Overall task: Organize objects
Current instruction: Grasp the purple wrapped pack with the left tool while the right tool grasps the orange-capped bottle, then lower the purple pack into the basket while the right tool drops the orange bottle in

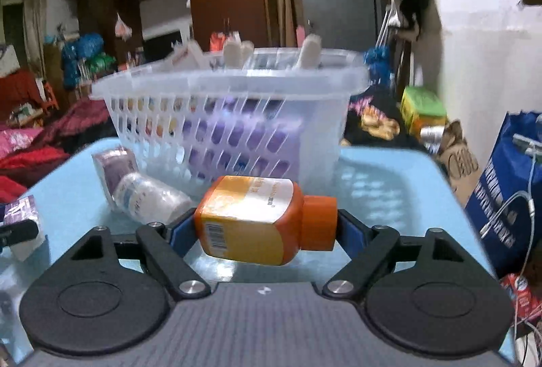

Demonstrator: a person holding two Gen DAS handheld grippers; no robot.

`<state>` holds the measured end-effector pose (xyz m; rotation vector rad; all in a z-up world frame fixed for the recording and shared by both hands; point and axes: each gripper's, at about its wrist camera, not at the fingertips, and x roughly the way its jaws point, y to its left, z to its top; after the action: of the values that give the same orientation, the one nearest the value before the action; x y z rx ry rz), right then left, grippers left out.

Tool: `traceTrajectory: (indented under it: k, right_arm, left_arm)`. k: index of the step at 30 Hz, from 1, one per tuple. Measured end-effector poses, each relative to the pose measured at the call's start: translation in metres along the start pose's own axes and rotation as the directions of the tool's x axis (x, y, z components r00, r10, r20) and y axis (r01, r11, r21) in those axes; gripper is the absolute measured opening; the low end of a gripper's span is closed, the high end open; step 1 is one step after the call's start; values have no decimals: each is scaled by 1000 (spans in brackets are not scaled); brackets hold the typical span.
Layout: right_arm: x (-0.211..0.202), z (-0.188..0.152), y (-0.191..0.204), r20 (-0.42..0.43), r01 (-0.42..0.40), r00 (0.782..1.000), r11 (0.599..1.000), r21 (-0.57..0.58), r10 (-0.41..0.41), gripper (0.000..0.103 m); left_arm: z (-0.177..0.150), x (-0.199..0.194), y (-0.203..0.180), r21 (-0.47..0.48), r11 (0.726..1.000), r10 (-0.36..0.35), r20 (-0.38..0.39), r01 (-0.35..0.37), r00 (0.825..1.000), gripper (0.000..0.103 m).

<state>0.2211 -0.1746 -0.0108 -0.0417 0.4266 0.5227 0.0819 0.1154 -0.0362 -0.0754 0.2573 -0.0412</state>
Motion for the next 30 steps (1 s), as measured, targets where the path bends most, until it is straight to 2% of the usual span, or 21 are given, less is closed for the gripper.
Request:
traceTrajectory:
  k: [3,7,11,14,17,20,26,30]
  right_arm:
    - [-16,-1,-6,46,-18,999,1000,14,17,86]
    - [-43,9,-12,128,-48,991,999,23,45,86]
    - [-60,40,0,240,-48,969,999,-27,53,86]
    - [-53,70,11,301,-22,953,997,-79,45,86]
    - [-25,102,15,265,7,964,997,-71,12,86]
    - [5,119,10,179,-18,984,1000,-22,22,86]
    - [40,127,8,106,26,994,1000,11,-27,86]
    - [50,130,12,102,42,994,999,-14,-40,86]
  left_arm:
    - [7,-4,3,-12,1000,23,48,-22,999,67]
    - [26,-5,0,-15,1000,-13,83,15,996,67]
    - [75,0,-18,27,998,-68,134,65,989,67]
    - [124,22,-34,51,994,-103,143,97,984,67]
    - [164,64,-47,50,996,-84,106,79,991,67]
    - [182,108,-55,26,997,-70,25,69,997,67]
    - [195,168,-51,-17,1000,11,-71,-12,997,67]
    - [194,184,-38,-68,997,29,-112,-36,993,67]
